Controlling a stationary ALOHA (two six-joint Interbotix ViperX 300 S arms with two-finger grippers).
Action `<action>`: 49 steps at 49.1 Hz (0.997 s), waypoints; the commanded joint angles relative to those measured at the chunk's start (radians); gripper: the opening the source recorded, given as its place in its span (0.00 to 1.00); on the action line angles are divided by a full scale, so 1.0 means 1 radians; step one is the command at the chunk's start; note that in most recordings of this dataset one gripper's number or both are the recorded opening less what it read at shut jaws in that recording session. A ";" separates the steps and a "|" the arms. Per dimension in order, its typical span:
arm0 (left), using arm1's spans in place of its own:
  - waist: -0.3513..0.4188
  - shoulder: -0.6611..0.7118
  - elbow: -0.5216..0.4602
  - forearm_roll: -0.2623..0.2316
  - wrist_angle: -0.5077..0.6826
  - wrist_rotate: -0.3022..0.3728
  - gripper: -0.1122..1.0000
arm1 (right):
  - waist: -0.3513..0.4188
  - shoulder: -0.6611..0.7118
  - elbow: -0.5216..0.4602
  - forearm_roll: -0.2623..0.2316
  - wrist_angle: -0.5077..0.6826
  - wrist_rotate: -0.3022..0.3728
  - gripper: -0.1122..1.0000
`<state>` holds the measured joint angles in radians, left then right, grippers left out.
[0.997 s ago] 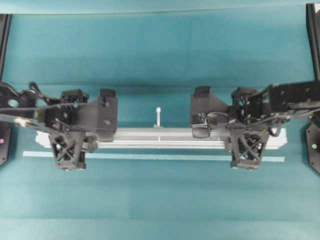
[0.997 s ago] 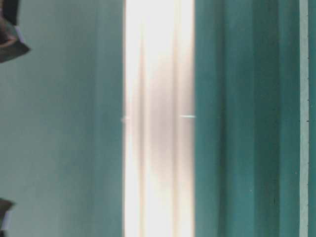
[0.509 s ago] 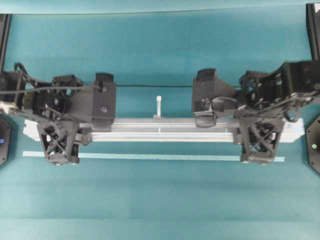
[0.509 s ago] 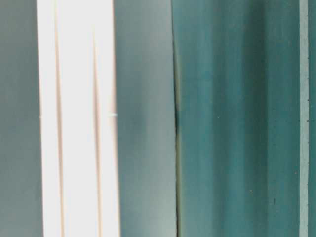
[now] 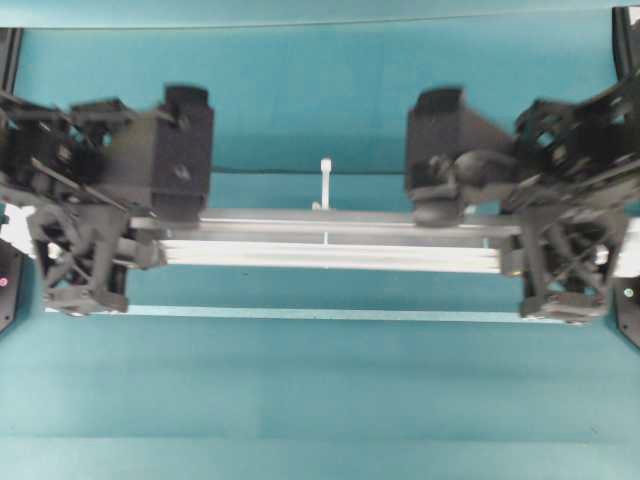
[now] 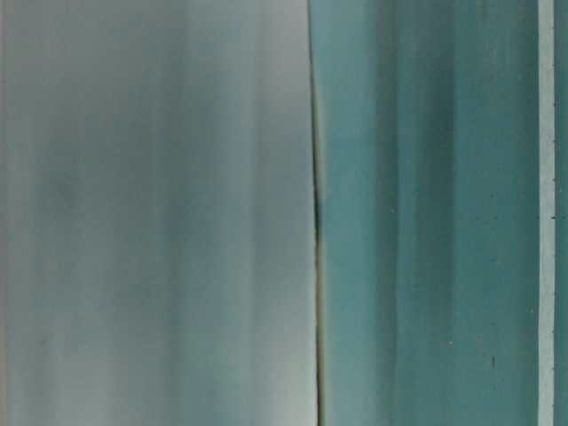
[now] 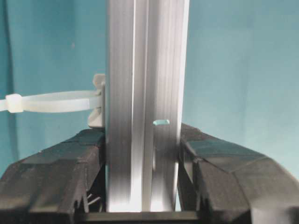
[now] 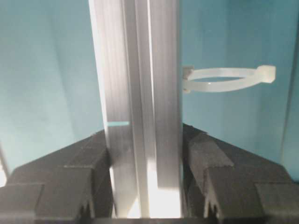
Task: Lift the large metal rail with both hands.
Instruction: 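Lift the rail upward with both grippers together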
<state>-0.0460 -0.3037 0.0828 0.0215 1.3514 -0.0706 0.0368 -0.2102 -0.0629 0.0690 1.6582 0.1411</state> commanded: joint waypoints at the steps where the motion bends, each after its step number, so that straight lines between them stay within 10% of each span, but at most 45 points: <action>1: -0.006 0.000 -0.086 0.005 0.014 -0.006 0.42 | 0.015 0.002 -0.086 0.005 0.005 0.026 0.45; 18: -0.011 0.057 -0.313 0.005 0.189 -0.005 0.42 | 0.061 0.000 -0.209 -0.003 0.035 0.049 0.45; 49: -0.018 0.066 -0.319 0.005 0.184 -0.012 0.42 | 0.032 -0.051 -0.103 -0.011 0.034 0.046 0.45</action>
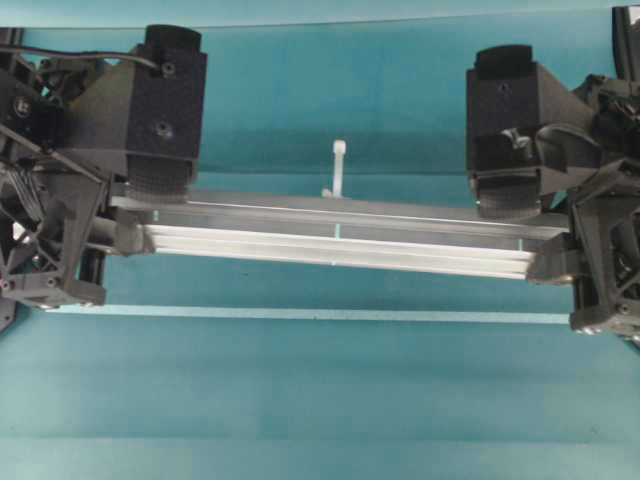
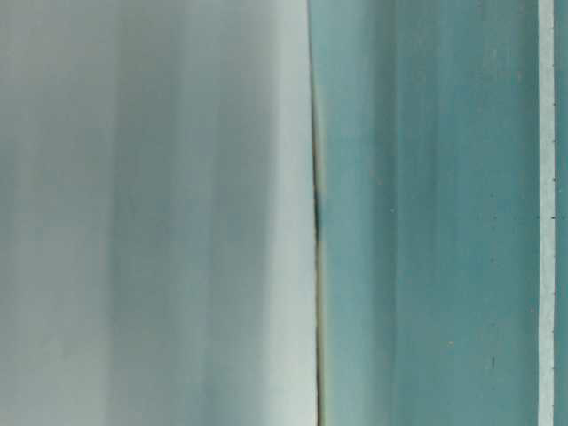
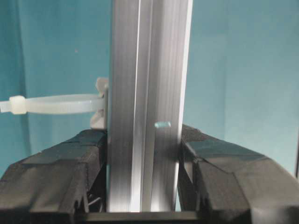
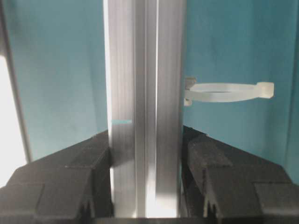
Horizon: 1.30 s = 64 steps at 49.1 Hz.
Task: Lift the large metal rail with both hands.
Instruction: 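Lift the rail upward with both grippers together, then lower the held rail back down onto the table with both grippers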
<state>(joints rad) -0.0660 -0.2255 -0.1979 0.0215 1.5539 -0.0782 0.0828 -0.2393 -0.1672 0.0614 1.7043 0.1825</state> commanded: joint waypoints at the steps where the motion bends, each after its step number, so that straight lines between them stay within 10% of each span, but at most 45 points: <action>1: 0.002 -0.012 -0.038 0.005 -0.018 -0.006 0.42 | -0.015 -0.023 0.006 -0.003 -0.012 0.005 0.45; 26: 0.006 -0.014 0.031 0.005 -0.028 -0.005 0.42 | -0.044 -0.037 0.048 -0.037 -0.015 -0.012 0.45; 64: 0.064 -0.078 0.565 0.006 -0.425 0.014 0.42 | -0.077 -0.081 0.583 -0.063 -0.416 -0.164 0.45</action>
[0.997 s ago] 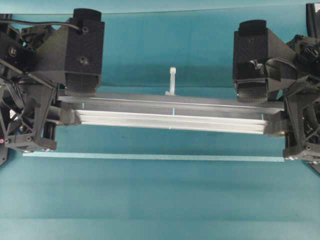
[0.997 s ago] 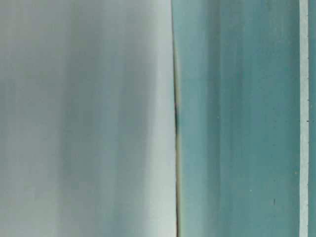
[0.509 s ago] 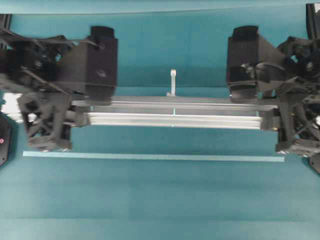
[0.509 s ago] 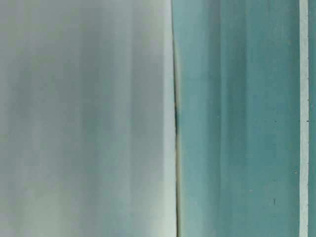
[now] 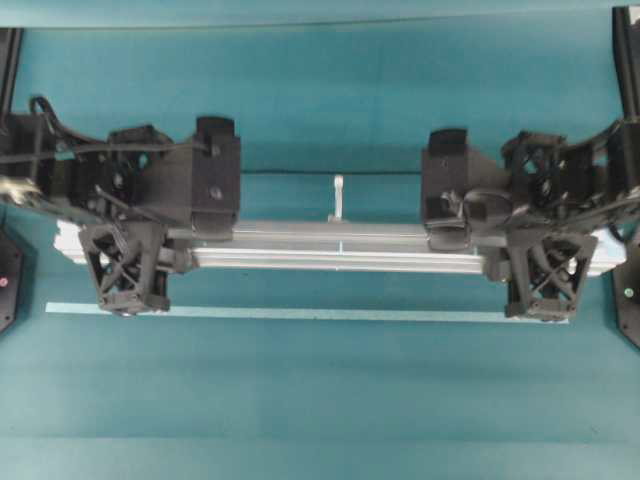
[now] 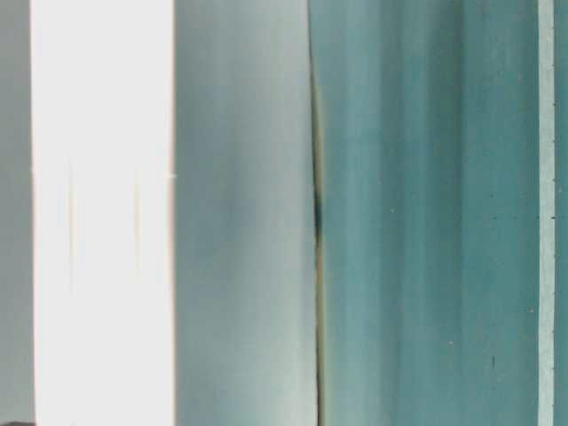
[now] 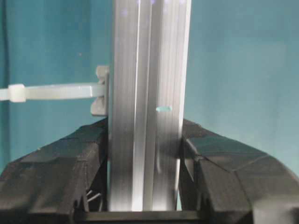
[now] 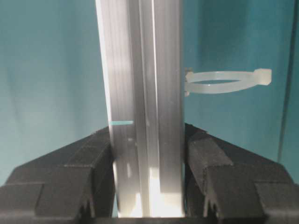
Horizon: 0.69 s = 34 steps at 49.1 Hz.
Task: Lift the large metal rail with both hands.
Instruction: 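Lower the held rail back down onto the table with both grippers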
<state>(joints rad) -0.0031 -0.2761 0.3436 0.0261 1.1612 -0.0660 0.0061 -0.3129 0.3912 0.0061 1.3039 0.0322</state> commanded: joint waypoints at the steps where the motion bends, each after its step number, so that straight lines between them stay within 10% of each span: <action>1: 0.002 -0.028 0.034 0.002 -0.046 0.003 0.42 | 0.000 -0.008 0.032 -0.009 -0.023 -0.014 0.45; 34: 0.017 -0.021 0.272 0.002 -0.279 0.002 0.42 | 0.006 0.052 0.236 -0.032 -0.341 -0.017 0.45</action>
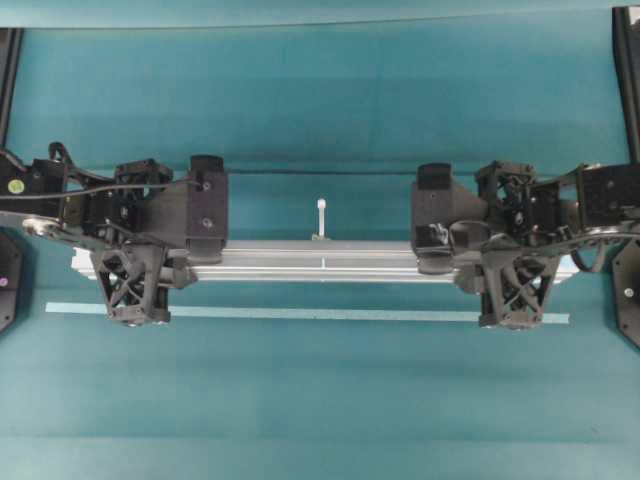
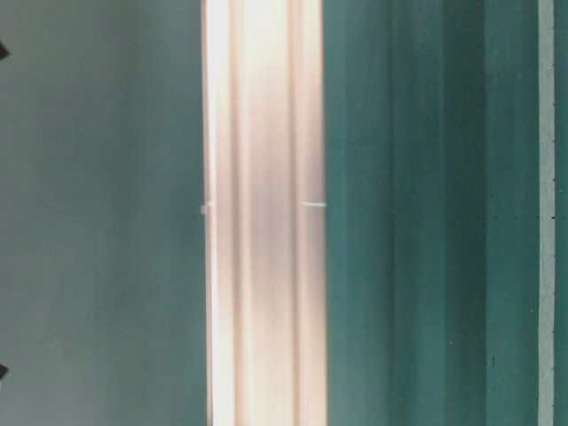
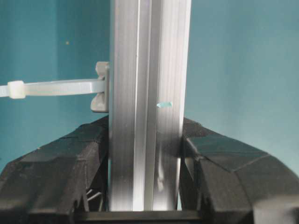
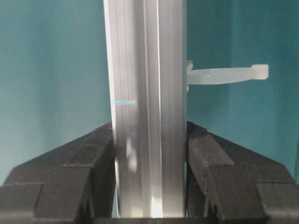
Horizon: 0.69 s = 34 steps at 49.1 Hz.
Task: Lift the large metal rail with both hands.
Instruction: 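Lower the held rail back down onto the table with both grippers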
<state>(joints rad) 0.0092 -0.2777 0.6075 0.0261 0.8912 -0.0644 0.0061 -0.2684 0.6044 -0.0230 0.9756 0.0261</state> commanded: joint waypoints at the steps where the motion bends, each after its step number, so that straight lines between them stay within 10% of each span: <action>1: 0.005 -0.018 0.012 0.002 -0.017 0.000 0.42 | 0.008 0.011 0.028 -0.002 -0.018 -0.011 0.45; 34: 0.005 0.104 0.137 0.002 -0.225 -0.014 0.42 | 0.021 0.140 0.112 0.005 -0.222 -0.017 0.45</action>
<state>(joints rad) 0.0092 -0.1703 0.7363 0.0261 0.6719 -0.0690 0.0184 -0.1411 0.7072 -0.0215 0.7624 0.0230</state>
